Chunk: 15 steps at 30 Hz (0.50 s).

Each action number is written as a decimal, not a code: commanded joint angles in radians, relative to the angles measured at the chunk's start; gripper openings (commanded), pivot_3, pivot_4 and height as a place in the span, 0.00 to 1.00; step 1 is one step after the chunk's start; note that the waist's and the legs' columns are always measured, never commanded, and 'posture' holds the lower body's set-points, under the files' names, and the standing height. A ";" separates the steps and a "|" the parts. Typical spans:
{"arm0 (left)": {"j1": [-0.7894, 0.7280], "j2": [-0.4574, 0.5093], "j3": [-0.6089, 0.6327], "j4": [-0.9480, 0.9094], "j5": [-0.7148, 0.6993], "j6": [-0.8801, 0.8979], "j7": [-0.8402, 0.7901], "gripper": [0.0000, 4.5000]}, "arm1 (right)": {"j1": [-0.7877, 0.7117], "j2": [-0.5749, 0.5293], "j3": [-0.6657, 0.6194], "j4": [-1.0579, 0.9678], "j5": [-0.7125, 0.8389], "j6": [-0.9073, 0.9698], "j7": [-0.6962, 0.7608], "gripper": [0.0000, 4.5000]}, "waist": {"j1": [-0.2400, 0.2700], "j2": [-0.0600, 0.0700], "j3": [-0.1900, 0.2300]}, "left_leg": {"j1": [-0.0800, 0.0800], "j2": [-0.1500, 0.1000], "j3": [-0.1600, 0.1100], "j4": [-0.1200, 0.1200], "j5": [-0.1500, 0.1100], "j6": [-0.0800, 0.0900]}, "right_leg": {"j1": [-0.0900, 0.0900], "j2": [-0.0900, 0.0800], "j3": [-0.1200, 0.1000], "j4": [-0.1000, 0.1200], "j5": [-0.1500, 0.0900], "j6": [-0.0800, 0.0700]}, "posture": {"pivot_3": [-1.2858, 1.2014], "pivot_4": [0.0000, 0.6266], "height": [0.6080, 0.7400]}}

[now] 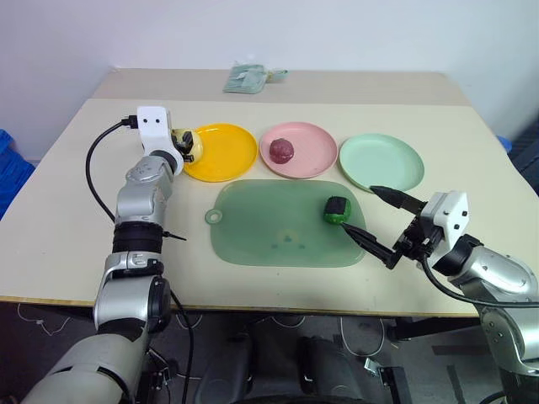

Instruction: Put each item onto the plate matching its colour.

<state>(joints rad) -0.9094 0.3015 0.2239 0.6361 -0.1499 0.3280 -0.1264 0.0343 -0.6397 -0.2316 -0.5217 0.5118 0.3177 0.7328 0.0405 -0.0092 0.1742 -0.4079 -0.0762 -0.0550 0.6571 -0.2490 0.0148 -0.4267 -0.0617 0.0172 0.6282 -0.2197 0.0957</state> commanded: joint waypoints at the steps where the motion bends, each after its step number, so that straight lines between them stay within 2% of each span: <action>1: -0.079 0.005 0.017 0.056 -0.016 -0.071 -0.012 0.51 | -0.007 -0.001 -0.006 -0.020 -0.009 -0.021 -0.006 1.00 | -0.002 0.000 0.000 | 0.000 0.000 0.000 0.000 0.000 0.000 | 0.000 0.000 0.000 0.000 0.000 0.000 | 0.52 0.24 1.00; 6: -0.121 -0.017 0.016 0.145 -0.035 -0.102 -0.029 0.51 | 0.002 0.007 -0.005 -0.041 -0.011 -0.014 -0.021 1.00 | -0.002 0.000 0.000 | 0.000 0.000 0.000 0.000 0.000 0.000 | 0.000 0.000 0.000 0.000 0.000 0.000 | 0.52 0.24 1.00; 13: -0.127 -0.040 0.011 0.163 -0.051 -0.096 -0.054 0.51 | 0.002 0.016 -0.009 -0.059 0.008 -0.024 -0.026 1.00 | -0.002 0.000 0.000 | 0.000 0.000 0.000 0.000 0.000 0.000 | 0.000 0.000 0.000 0.000 0.000 0.000 | 0.52 0.24 1.00; 15: -0.127 -0.044 0.018 0.158 -0.065 -0.079 -0.069 0.65 | -0.005 0.020 -0.004 -0.063 0.012 -0.024 -0.025 1.00 | -0.002 0.000 0.000 | 0.000 0.000 0.000 0.000 0.000 0.000 | 0.000 0.000 0.000 0.000 0.000 0.000 | 0.52 0.24 1.00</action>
<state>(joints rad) -0.9968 0.2526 0.2279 0.8242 -0.1967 0.2532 -0.1804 0.0416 -0.6246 -0.2251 -0.5435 0.5012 0.3164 0.7088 0.0381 -0.0095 0.1744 -0.4081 -0.0761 -0.0550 0.6575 -0.2491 0.0149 -0.4268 -0.0614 0.0172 0.6288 -0.2197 0.0957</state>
